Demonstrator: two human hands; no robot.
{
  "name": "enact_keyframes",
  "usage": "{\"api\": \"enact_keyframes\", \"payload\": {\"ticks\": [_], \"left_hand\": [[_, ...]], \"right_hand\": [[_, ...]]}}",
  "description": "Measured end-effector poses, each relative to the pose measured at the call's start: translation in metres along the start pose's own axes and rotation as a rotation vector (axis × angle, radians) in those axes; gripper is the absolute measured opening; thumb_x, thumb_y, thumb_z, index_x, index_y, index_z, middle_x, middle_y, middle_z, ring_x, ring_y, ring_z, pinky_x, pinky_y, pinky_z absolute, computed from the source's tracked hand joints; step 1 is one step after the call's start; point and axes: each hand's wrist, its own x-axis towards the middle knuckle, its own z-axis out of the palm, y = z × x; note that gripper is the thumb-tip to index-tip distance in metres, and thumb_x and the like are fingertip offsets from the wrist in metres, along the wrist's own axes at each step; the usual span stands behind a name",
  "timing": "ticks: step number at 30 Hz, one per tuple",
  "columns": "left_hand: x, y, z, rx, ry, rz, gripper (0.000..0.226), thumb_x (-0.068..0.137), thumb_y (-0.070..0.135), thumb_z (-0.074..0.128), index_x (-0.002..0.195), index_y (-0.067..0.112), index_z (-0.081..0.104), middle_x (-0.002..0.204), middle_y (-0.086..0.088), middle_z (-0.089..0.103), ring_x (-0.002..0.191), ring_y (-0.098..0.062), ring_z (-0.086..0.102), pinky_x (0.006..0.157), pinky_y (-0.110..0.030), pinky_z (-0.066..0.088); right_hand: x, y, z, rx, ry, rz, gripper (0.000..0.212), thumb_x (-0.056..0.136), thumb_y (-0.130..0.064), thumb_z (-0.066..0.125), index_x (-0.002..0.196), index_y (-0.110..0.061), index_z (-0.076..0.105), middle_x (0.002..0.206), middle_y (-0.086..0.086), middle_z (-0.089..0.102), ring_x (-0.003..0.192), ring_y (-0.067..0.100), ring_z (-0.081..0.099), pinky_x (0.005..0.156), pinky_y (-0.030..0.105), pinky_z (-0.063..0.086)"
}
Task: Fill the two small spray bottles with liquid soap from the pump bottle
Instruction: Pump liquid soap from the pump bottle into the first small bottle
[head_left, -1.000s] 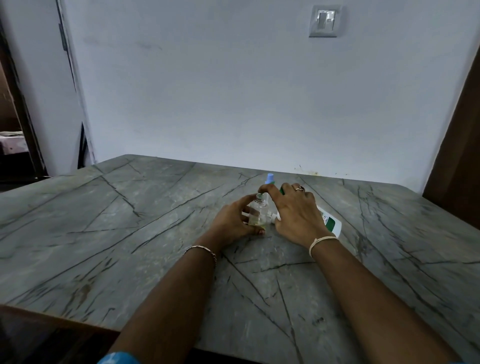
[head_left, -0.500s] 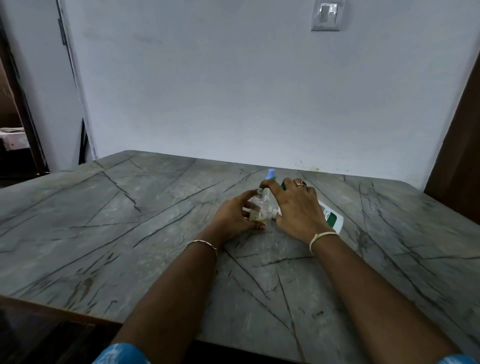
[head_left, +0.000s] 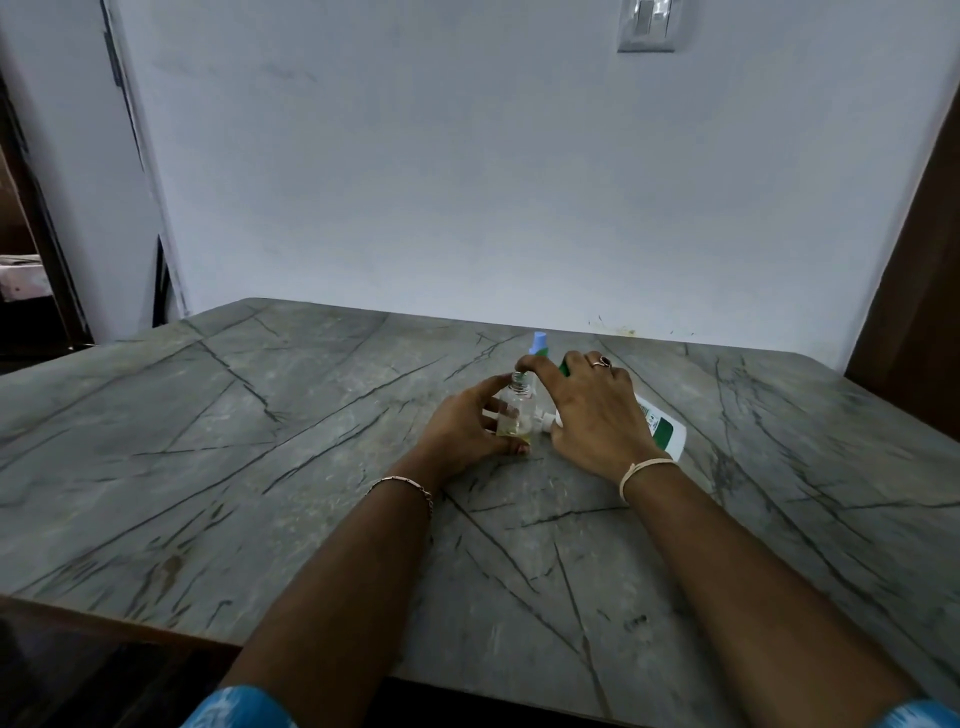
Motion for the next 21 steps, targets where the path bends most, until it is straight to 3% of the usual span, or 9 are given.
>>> {"api": "enact_keyframes", "payload": {"ticks": [13, 21], "left_hand": [[-0.0003, -0.0003, 0.0015, 0.032, 0.015, 0.017, 0.093, 0.062, 0.024, 0.089, 0.141, 0.029, 0.040, 0.109, 0.003, 0.067, 0.093, -0.016, 0.068, 0.089, -0.034, 0.055], [-0.0006, 0.0004, 0.0010, 0.020, 0.027, 0.023, 0.092, 0.063, 0.020, 0.088, 0.141, 0.029, 0.041, 0.110, 0.002, 0.068, 0.091, -0.013, 0.068, 0.080, -0.020, 0.053]], "right_hand": [[-0.0024, 0.0017, 0.0003, 0.008, -0.011, -0.013, 0.075, 0.080, -0.024, 0.063, 0.141, -0.038, 0.021, 0.118, 0.007, 0.051, 0.114, 0.029, 0.047, 0.094, 0.046, 0.040], [-0.0002, -0.0041, 0.0000, 0.036, 0.000, 0.010, 0.070, 0.080, -0.024, 0.064, 0.136, -0.035, 0.023, 0.119, 0.007, 0.051, 0.114, 0.029, 0.048, 0.094, 0.046, 0.040]]}}
